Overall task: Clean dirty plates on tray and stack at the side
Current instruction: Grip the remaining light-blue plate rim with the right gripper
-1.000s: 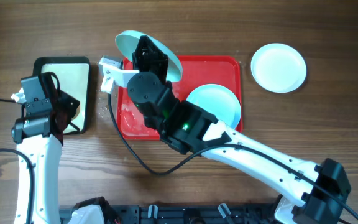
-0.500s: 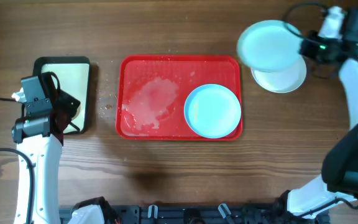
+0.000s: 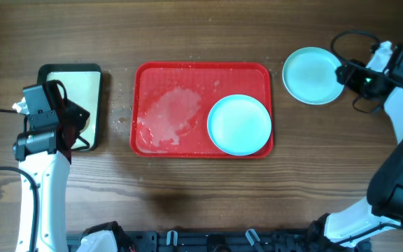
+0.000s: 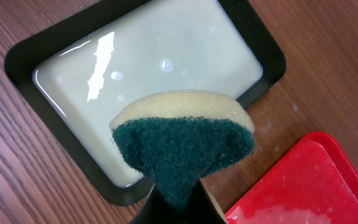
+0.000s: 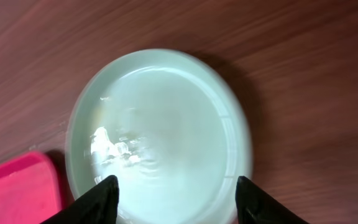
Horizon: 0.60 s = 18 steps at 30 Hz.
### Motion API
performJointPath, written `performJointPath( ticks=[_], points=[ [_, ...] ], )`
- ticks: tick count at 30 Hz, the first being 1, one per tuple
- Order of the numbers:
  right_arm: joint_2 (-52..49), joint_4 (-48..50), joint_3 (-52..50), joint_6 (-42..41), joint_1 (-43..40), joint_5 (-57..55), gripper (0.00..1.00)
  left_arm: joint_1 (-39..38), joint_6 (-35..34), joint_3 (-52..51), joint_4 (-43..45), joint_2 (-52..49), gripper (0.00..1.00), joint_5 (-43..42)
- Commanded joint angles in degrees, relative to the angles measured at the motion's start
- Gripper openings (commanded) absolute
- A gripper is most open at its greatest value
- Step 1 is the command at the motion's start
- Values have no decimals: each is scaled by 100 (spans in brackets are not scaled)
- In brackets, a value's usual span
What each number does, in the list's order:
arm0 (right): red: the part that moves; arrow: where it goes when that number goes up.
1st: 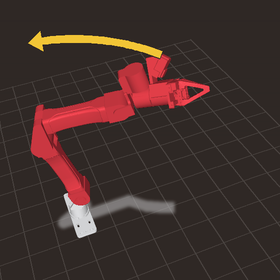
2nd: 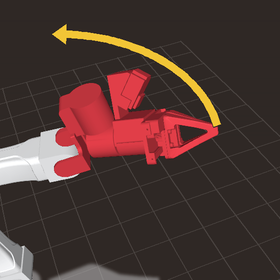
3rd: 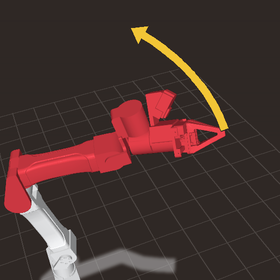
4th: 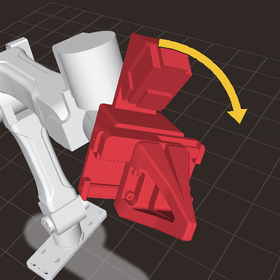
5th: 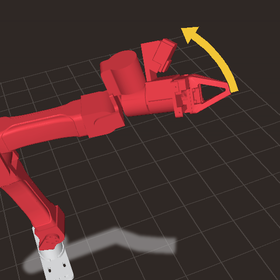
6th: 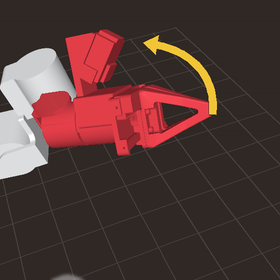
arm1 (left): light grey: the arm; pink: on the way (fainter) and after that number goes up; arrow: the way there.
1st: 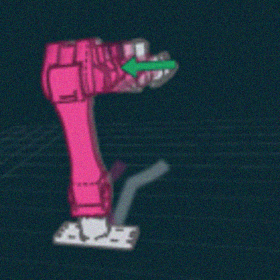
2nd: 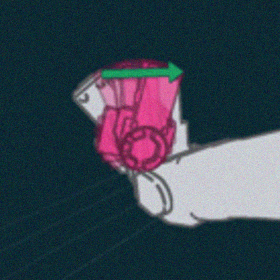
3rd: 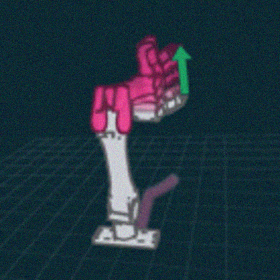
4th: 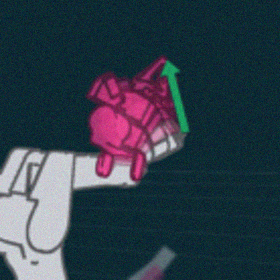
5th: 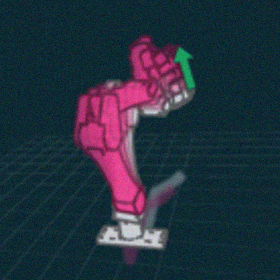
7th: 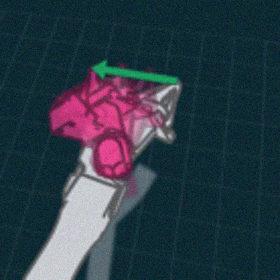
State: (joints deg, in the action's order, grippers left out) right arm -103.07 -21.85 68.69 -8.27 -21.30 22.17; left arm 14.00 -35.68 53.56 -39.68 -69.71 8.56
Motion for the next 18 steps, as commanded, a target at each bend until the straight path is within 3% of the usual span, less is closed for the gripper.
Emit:
performJointPath(
  ticks=[1,5,8,12,18],
  points=[
    [9,-232,2,372,863,304,64,26,94,-22,15,-17,4,-92],
    [9,-667,2,433,1615,201,64,26,94,-22,-28,-17,4,-90],
    [9,-1196,-76,992,2162,-7,58,26,94,-26,-22,-17,4,-92],
    [9,-1045,-455,1554,2741,-636,57,26,94,-33,-22,-44,4,-107],
    [-120,-1099,-577,1250,2929,-721,54,26,94,-33,-24,-48,4,-107]
  ],
)
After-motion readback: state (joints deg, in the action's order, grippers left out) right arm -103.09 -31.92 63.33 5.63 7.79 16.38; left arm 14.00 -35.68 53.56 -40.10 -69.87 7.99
